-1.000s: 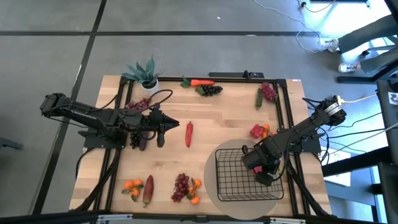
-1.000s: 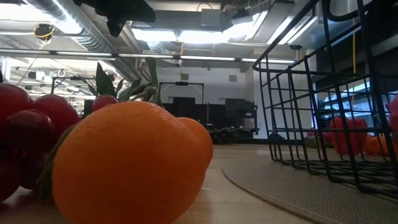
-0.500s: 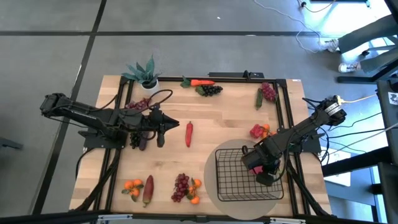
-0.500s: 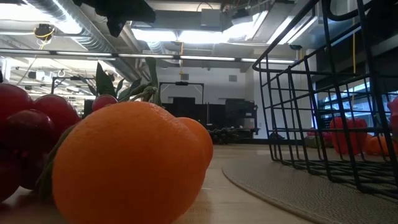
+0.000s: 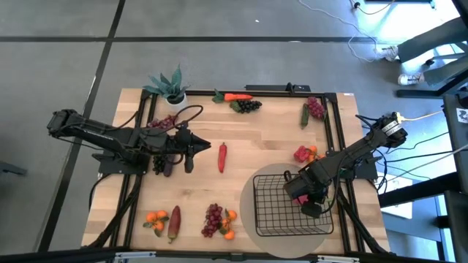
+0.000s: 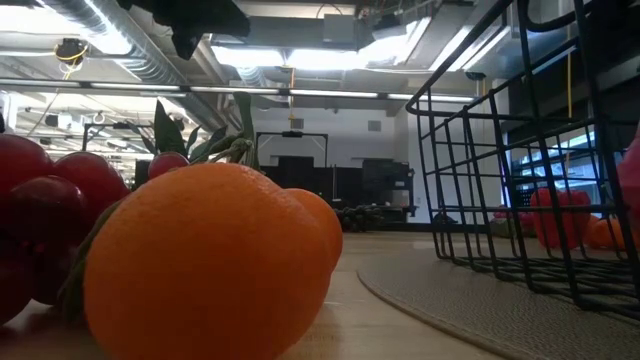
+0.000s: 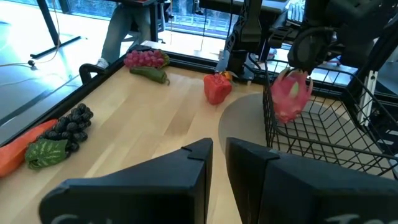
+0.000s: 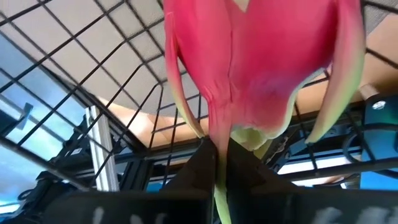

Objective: Build produce basket
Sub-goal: Put the dragon fruit into the wire basket, then put the eggplant into the wire basket

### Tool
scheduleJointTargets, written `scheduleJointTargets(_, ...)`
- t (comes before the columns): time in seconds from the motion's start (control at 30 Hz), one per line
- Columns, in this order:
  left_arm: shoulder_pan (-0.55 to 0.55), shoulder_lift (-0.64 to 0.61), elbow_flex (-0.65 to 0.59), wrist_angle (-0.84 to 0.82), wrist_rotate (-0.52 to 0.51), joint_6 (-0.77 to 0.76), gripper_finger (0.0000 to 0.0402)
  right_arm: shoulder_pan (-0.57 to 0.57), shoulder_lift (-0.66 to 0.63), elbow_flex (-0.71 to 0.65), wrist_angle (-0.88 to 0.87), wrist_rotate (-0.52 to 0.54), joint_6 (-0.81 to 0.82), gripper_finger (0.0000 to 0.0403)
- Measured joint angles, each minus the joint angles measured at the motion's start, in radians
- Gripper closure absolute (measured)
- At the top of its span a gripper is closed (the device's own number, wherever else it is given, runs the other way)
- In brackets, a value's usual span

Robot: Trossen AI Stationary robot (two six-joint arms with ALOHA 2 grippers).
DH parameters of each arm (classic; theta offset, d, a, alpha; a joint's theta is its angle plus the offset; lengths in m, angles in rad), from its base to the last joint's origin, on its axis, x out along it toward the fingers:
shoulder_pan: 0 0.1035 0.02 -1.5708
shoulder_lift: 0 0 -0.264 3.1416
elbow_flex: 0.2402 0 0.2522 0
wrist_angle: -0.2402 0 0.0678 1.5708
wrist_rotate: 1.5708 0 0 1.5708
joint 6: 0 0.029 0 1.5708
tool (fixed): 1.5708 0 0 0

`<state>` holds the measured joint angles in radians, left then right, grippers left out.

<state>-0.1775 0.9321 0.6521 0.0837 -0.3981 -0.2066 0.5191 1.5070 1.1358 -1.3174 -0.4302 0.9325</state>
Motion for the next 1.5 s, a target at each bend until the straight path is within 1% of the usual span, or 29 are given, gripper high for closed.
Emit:
scheduleJointTargets(0.2, 0.0, 0.0, 0.0, 0.0, 0.0, 0.0, 0.0365, 0.0, 0.0, 0.0, -0.003, 0.0, -0.001, 0.0389)
scheduleJointTargets(0.4, 0.0, 0.0, 0.0, 0.0, 0.0, 0.0, 0.0365, 0.0, 0.0, 0.0, -0.004, 0.003, -0.055, 0.0398)
scheduleJointTargets(0.47, 0.0, 0.0, 0.0, 0.0, 0.0, 0.0, 0.0365, 0.0, 0.0, 0.0, -0.004, 0.019, -0.055, 0.0399)
scheduleJointTargets(0.53, 0.0, 0.0, 0.0, 0.0, 0.0, 0.0, 0.0365, 0.0, 0.0, 0.0, -0.003, 0.041, -0.056, 0.0394)
scheduleJointTargets(0.83, 0.0, 0.0, 0.0, 0.0, 0.001, 0.021, 0.0365, -0.008, 0.0, 0.0, -0.003, 0.05, -0.089, 0.0343)
scheduleJointTargets(0.93, 0.0, 0.0, 0.0, 0.0, 0.041, 0.053, 0.0365, -0.008, 0.0, 0.0, -0.003, 0.05, -0.122, 0.0329)
scheduleJointTargets(1.13, 0.0, 0.0, 0.0, 0.0, 0.053, 0.056, 0.0365, -0.011, 0.0, 0.0, 0.0, 0.047, -0.18, 0.0324)
scheduleJointTargets(1.43, 0.0, 0.0, 0.0, 0.0, 0.053, 0.056, 0.0365, -0.046, -0.001, 0.002, -0.028, 0.044, -0.175, 0.0324)
scheduleJointTargets(1.5, 0.0, 0.0, 0.0, 0.0, 0.052, 0.056, 0.0365, -0.049, -0.001, 0.013, -0.061, 0.045, -0.178, 0.0324)
